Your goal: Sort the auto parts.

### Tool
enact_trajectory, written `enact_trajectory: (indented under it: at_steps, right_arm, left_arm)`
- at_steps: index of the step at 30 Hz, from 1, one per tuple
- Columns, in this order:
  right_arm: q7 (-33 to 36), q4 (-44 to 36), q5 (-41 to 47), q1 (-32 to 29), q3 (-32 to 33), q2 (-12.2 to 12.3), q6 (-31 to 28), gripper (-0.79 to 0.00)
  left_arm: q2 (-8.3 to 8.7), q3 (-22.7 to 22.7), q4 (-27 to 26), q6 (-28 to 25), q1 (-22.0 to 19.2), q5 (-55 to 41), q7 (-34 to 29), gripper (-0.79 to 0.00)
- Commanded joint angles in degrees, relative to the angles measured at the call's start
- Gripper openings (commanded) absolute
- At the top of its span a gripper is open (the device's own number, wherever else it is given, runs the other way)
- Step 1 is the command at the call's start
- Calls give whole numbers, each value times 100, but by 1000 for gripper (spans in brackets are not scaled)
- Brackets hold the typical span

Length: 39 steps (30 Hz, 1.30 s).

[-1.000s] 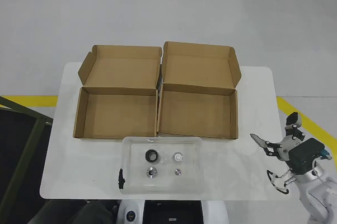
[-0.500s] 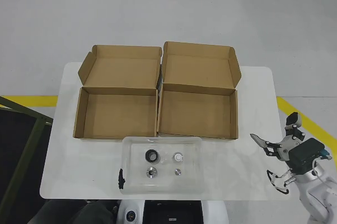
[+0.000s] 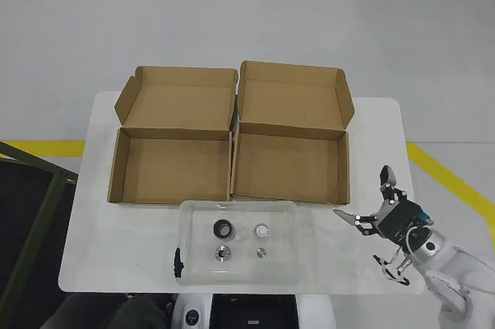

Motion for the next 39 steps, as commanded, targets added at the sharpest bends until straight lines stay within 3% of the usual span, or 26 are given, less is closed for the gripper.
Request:
enact_trajectory:
  at_steps: [1, 7, 23, 39]
  right_arm:
    - [196, -10, -67, 104, -247, 16, -168, 0]
    - [793, 60, -103, 432, -970, 48, -495, 0]
    - [2081, 165, 57, 1098, -2297, 97, -679, 0]
    - [2723, 357, -28, 1506, -3348, 126, -605, 0]
  left_arm:
    - [0, 0, 0, 0, 0, 0, 0, 0]
    - [0, 0, 0, 0, 0, 0, 0, 0]
    - [0, 0, 0, 0, 0, 0, 0, 0]
    - [0, 0, 0, 0, 0, 0, 0, 0]
